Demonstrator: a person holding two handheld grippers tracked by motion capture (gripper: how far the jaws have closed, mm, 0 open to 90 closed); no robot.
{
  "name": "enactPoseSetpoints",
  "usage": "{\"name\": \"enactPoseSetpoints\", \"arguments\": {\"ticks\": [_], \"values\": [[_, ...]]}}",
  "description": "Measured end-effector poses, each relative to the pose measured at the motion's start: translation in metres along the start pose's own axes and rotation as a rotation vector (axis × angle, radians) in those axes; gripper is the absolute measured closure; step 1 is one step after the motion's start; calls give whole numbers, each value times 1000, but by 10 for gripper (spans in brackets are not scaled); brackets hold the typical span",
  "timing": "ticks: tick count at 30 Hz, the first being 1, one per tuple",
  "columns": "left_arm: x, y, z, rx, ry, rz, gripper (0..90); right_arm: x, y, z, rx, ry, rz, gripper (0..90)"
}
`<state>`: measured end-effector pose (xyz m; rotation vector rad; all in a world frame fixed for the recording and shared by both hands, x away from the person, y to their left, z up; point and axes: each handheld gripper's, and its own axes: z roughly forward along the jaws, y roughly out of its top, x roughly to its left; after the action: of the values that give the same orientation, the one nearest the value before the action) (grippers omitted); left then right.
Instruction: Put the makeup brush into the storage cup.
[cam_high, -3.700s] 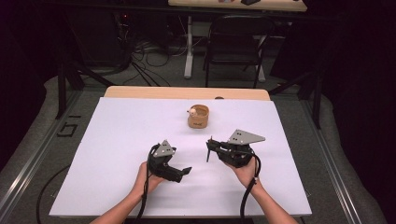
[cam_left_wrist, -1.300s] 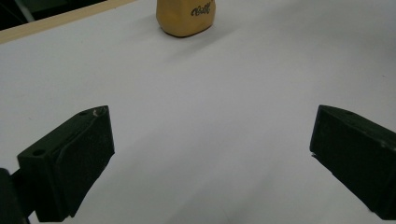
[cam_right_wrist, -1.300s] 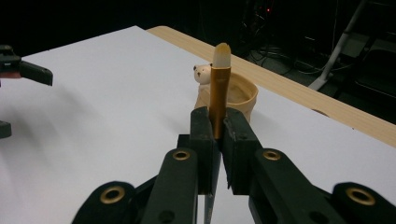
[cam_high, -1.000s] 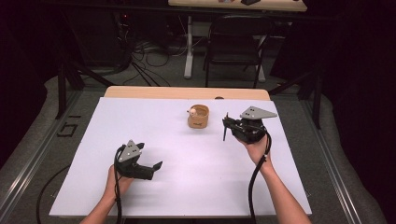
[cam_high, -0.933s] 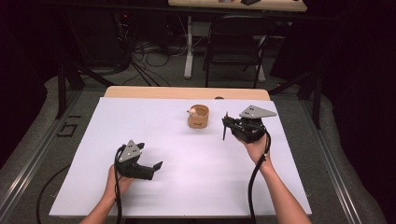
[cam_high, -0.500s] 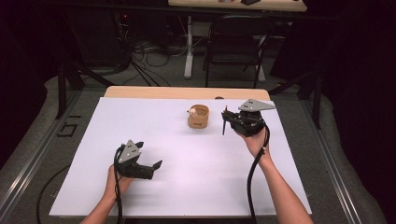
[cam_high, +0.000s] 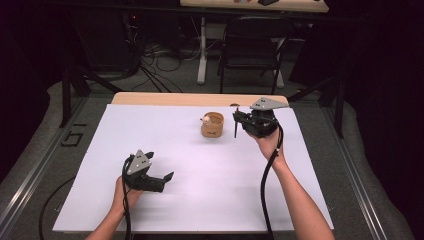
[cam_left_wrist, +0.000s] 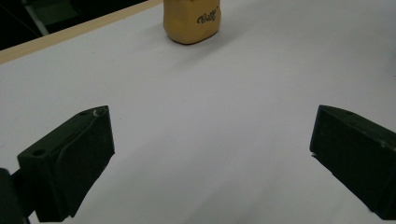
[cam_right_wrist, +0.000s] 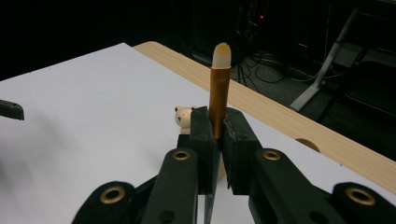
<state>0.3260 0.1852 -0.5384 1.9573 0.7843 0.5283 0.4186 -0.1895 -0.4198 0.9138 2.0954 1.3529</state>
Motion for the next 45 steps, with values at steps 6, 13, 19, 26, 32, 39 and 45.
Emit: {"name": "enactPoseSetpoints", "arguments": {"ticks": [6, 13, 19, 26, 32, 39, 45], "values": [[1, 0, 1, 3, -1, -6, 0, -1, 12, 4, -3, -5, -13, 840], [0, 0, 1, 8, 0, 1, 0, -3, 23, 10, -9, -5, -14, 840], [0, 0, 1, 6, 8, -1, 1, -5, 30, 15, -12, -3, -17, 841], [-1, 0, 1, 7, 9, 1, 1, -6, 37, 21, -25, -12, -17, 841], [0, 1, 0, 3, 13, 1, 1, -5, 43, 27, -34, -13, -22, 841], [-1, 1, 0, 2, 11, 8, 1, -4, 49, 38, -47, -21, -31, 841], [0, 1, 1, 4, 8, 7, 1, -4, 50, 48, -47, -24, -34, 842]]}}
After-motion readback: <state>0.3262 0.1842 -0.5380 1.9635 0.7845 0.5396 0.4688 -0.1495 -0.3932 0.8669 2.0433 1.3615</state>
